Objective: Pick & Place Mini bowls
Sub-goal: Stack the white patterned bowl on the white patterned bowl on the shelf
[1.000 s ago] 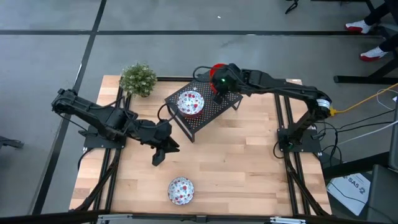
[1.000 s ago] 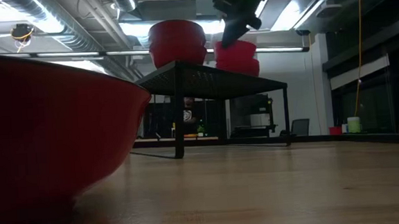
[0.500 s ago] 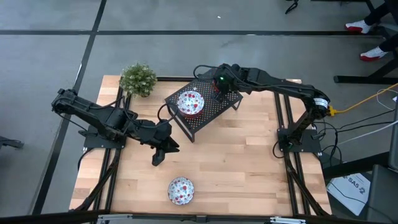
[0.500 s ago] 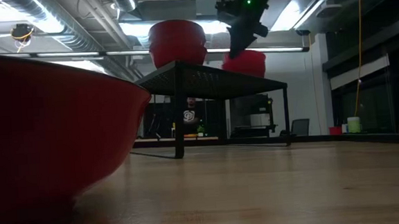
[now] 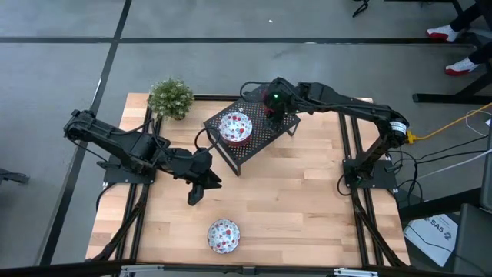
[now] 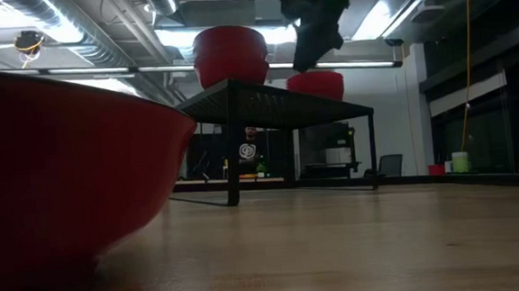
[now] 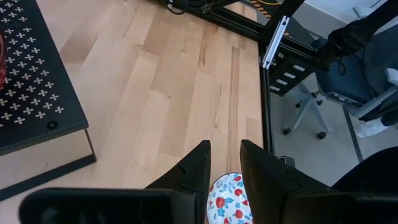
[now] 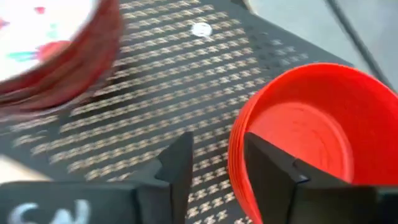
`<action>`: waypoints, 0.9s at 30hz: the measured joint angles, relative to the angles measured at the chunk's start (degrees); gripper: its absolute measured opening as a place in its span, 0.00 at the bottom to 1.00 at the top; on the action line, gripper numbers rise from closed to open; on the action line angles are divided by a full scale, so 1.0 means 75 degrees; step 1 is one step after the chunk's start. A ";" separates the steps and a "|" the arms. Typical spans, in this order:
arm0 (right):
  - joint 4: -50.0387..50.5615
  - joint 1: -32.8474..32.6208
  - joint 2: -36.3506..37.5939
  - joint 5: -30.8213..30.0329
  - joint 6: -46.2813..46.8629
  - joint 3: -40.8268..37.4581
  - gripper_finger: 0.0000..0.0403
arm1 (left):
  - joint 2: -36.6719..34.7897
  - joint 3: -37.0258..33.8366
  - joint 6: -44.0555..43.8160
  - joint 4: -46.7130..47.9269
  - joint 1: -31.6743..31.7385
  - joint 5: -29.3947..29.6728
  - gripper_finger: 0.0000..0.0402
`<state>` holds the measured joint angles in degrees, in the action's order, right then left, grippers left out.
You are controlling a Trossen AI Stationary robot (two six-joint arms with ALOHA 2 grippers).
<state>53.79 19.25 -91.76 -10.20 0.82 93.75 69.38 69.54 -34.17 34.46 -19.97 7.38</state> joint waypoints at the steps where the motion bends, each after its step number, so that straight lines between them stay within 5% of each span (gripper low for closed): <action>1: 0.0138 0.0000 0.0020 0.0132 -0.0023 0.0141 0.37 | 0.0000 0.0000 -0.0002 -0.0003 -0.0001 0.0000 0.20; 14: 0.1452 -0.0814 0.0066 0.0178 0.0411 0.2412 0.44 | 0.0000 0.0000 0.0000 -0.0052 0.0001 0.0003 0.20; 27: 0.1639 -0.2827 0.0061 0.0634 0.0319 0.2577 0.44 | 0.0052 0.0000 0.0933 0.0077 -0.0137 0.0022 0.20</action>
<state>66.08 -1.96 -91.31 -5.44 3.21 113.08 69.77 69.54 -27.17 35.04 -21.00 7.54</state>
